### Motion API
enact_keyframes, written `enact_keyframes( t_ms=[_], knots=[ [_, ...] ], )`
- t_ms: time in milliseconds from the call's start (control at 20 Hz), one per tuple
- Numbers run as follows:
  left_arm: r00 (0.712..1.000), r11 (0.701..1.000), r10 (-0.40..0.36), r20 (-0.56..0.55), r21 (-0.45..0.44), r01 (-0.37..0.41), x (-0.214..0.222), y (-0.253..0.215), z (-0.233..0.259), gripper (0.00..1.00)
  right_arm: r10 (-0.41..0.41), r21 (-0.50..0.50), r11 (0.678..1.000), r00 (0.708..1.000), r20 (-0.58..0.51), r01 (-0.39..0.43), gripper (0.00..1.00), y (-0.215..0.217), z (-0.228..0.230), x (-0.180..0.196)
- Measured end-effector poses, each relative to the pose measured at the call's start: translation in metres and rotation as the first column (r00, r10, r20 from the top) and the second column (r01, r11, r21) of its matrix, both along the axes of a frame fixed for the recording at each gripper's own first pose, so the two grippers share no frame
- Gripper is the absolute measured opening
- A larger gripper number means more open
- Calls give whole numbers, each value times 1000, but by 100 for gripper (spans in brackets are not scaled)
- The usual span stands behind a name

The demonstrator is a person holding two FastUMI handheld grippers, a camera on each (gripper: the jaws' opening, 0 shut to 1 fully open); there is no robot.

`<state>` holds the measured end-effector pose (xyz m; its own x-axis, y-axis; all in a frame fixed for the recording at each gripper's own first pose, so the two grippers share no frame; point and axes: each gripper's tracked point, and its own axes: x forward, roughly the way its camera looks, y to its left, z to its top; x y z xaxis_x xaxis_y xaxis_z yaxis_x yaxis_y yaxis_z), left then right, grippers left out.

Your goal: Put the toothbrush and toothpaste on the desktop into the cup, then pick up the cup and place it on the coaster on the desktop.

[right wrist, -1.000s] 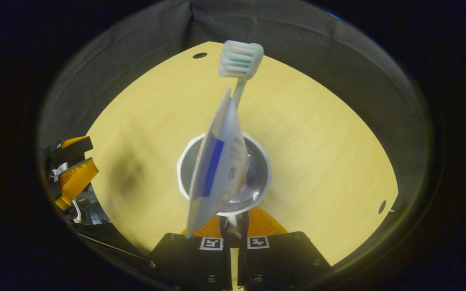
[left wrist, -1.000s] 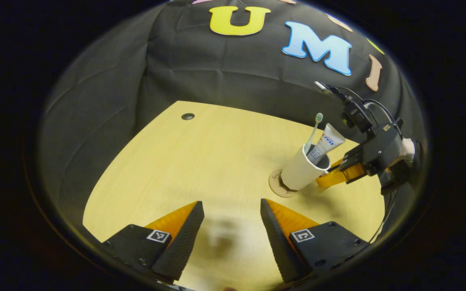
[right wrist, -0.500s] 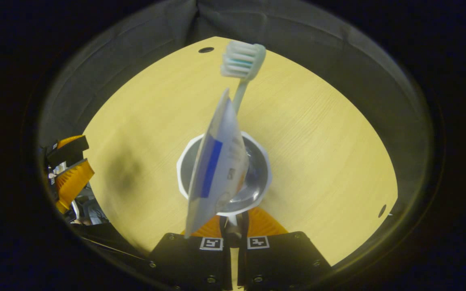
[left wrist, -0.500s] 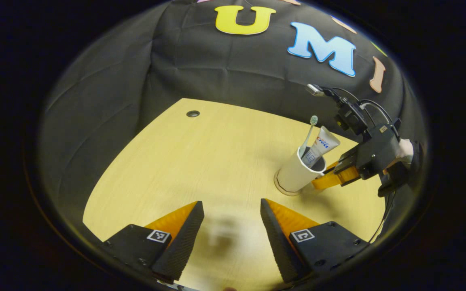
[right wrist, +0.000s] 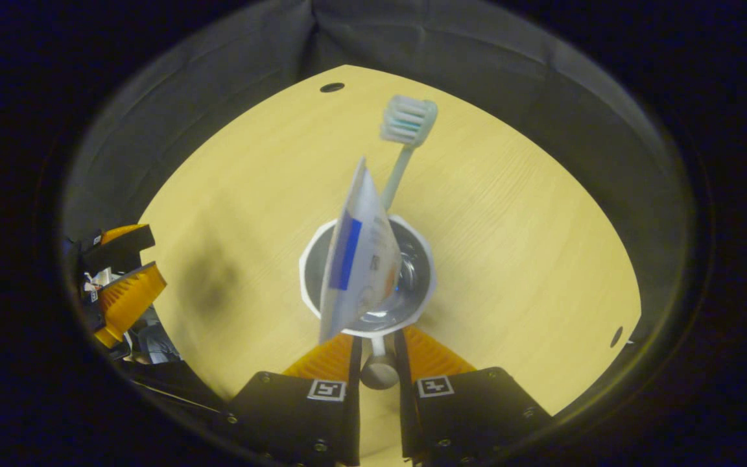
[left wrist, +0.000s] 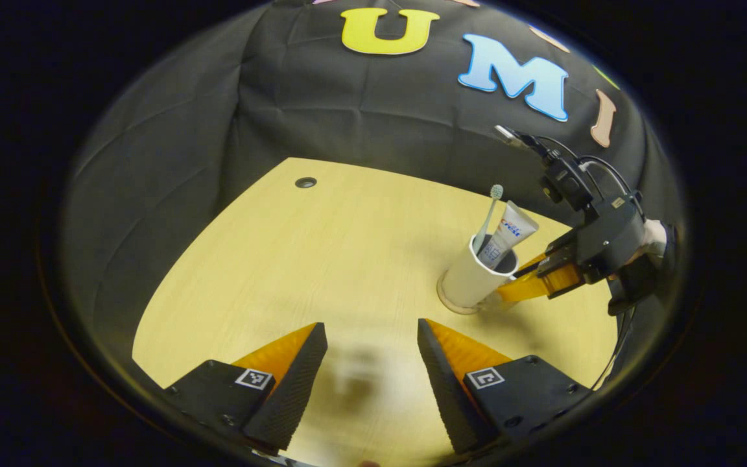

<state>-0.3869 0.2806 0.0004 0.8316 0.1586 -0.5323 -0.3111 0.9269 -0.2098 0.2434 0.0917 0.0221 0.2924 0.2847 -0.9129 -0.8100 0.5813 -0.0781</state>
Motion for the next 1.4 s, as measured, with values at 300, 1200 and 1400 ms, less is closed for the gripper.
enact_keyframes(
  t_ms=[300,1200,1400],
  knots=[
    [998,998,-57,13,26,57,15,-17,8,93,-52,89,995,998,18,50,25,-2,25,-8],
    [958,956,-236,164,214,199,48,-86,95,93,-399,360,884,882,252,297,25,-79,82,-51],
    [934,947,-234,270,282,156,40,-98,135,93,-487,478,833,781,391,280,25,-90,129,-66]
  ],
)
